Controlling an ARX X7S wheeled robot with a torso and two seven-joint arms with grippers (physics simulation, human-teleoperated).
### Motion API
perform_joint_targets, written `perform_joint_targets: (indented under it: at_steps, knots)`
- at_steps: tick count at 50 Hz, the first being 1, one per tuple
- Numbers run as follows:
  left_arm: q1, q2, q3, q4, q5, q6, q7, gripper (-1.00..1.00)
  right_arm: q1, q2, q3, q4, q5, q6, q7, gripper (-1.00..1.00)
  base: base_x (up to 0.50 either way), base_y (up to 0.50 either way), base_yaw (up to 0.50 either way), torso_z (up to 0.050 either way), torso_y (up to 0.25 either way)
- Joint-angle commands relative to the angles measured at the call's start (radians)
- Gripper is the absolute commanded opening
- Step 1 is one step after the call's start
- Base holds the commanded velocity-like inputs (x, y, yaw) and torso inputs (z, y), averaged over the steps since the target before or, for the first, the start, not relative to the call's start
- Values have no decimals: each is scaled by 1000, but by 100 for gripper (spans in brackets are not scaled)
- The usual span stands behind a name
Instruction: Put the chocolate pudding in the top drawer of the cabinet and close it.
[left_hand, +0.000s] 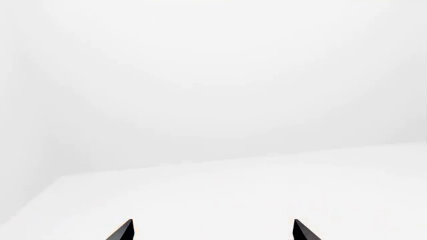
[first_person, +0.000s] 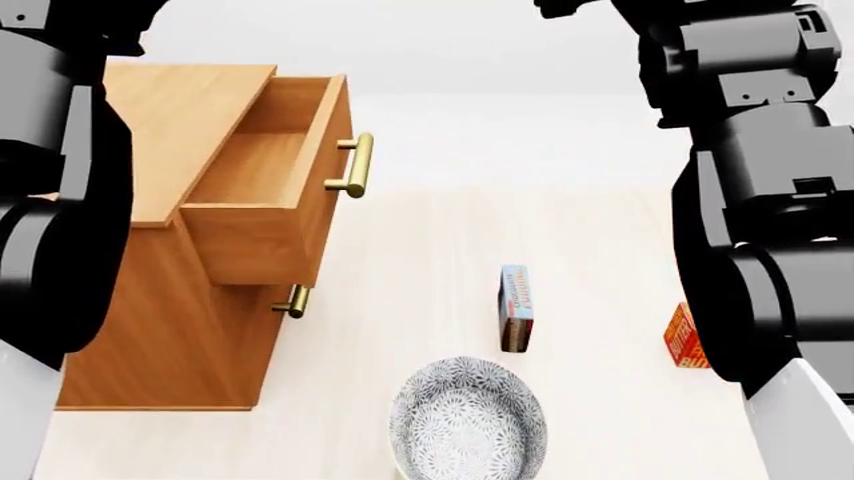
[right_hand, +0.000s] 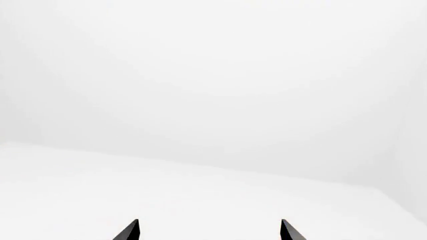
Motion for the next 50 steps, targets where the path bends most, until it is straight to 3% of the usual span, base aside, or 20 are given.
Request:
perform_joint_targets:
  at_steps: [1, 18, 31, 50]
  knots:
    - [-20, 3, 3, -3, -7, -95, 56, 100, -5, 1, 0, 0, -1, 2, -3, 100, 0, 0, 0, 0, 0]
    - [-139, 17, 90, -8, 40, -529, 225, 100, -24, -1, -1, 0, -1, 5, -18, 100, 0, 0, 0, 0, 0]
    - [-164, 38, 111, -8, 35, -699, 320, 100, -27, 1, -4, 0, -2, 7, -26, 100, 0, 0, 0, 0, 0]
    - [-120, 45, -163, -9, 24, -847, 127, 100, -42, 3, -11, 0, -4, 5, -34, 100, 0, 0, 0, 0, 0]
